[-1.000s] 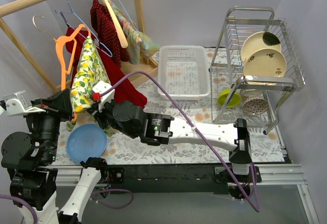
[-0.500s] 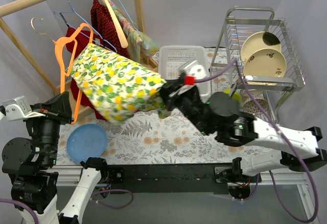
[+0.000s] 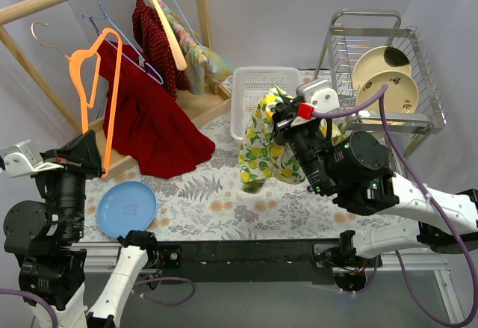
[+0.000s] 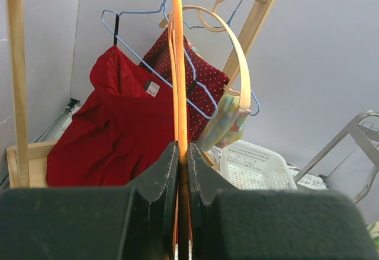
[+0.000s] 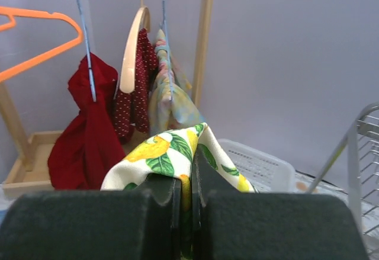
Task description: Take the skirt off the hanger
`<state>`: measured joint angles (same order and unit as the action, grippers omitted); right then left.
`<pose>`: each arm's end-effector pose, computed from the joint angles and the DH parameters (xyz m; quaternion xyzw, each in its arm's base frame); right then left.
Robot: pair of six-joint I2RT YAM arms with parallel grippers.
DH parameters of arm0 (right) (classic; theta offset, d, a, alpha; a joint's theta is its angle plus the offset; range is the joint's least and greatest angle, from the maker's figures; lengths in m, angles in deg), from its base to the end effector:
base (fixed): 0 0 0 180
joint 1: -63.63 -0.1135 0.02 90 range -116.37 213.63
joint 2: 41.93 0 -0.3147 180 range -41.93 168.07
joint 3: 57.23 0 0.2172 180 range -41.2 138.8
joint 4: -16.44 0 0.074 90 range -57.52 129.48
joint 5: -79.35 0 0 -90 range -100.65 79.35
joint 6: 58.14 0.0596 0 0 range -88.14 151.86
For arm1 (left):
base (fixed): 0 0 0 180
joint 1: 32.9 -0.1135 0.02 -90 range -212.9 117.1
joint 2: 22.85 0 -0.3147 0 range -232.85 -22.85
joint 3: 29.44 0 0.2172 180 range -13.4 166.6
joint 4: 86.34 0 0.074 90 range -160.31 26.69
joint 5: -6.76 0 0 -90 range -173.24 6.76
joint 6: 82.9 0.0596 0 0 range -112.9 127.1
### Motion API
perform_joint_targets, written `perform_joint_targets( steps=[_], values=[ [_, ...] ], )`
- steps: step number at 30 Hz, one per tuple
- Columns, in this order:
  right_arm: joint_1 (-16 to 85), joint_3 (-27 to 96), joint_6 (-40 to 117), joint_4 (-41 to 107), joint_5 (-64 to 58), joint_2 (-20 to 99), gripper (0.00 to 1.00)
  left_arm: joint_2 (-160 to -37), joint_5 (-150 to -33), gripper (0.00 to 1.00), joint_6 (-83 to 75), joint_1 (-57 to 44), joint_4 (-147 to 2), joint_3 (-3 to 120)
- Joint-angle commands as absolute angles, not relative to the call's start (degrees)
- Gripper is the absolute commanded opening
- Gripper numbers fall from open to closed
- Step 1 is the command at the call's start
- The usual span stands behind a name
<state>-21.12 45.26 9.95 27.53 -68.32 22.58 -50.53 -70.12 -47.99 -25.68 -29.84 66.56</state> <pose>0.0639 0.1450 0.5791 -0.1223 0.6034 0.1738 0.7686 -0.0471 0.0196 0.4886 -0.3352 0.5366 -0.3373 0.6971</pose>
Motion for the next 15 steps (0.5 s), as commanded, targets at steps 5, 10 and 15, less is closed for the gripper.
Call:
perform_joint_targets(
  steps=[5, 10, 15],
  values=[
    [-13.14, 48.09, -5.86, 15.81, -72.1, 27.32, 0.01, -50.98, -69.62, 0.0, -47.48, -25.87, -33.22, 65.09],
    [-0.72, 56.88, 11.12, 35.55, -62.95, 34.43, 0.01, -51.06, -68.39, 0.0, -46.26, -25.96, -34.36, 64.91],
    [4.92, 61.19, 9.72, 35.2, -61.89, 39.45, 0.01, -52.03, -63.66, 0.0, -45.29, -25.87, -34.8, 65.17]
  ],
)
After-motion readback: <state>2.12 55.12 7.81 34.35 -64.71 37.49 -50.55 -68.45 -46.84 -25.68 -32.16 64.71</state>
